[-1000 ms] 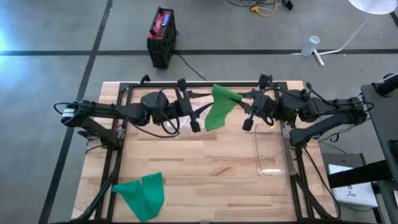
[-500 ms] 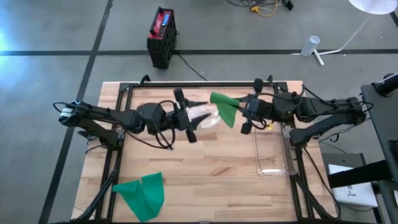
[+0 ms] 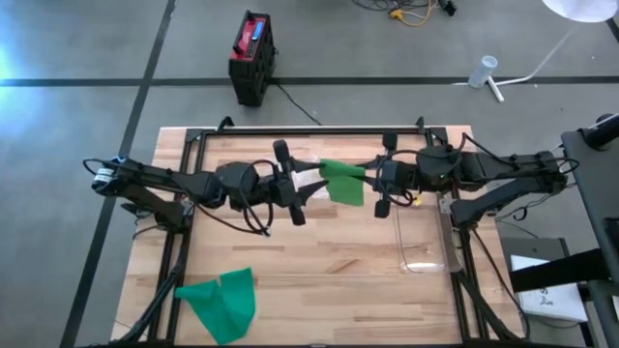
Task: Roll bandage
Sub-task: Roll the green bandage
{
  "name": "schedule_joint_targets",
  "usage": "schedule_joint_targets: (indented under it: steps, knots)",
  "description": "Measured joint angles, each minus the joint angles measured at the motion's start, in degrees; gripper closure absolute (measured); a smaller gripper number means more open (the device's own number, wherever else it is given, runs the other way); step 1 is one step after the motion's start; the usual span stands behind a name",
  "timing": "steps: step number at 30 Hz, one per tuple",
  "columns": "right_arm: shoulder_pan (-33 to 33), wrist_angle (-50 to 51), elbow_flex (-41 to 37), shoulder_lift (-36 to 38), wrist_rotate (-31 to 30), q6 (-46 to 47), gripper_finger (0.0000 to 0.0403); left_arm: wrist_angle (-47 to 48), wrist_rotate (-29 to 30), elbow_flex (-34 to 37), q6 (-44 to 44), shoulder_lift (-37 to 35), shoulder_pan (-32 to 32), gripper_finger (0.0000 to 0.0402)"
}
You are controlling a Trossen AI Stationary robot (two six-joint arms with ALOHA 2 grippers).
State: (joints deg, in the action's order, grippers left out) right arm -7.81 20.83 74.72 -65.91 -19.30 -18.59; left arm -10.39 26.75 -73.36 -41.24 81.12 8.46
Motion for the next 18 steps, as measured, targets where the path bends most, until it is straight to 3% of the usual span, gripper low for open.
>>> schedule_joint_targets:
  steps: [18]
  knots:
    - [-0.07,2.07,-0.01,0.01,5.44,3.06,0.0364,-4.72,4.4,0.0,-7.85,-1.02,-0.11,0.0258]
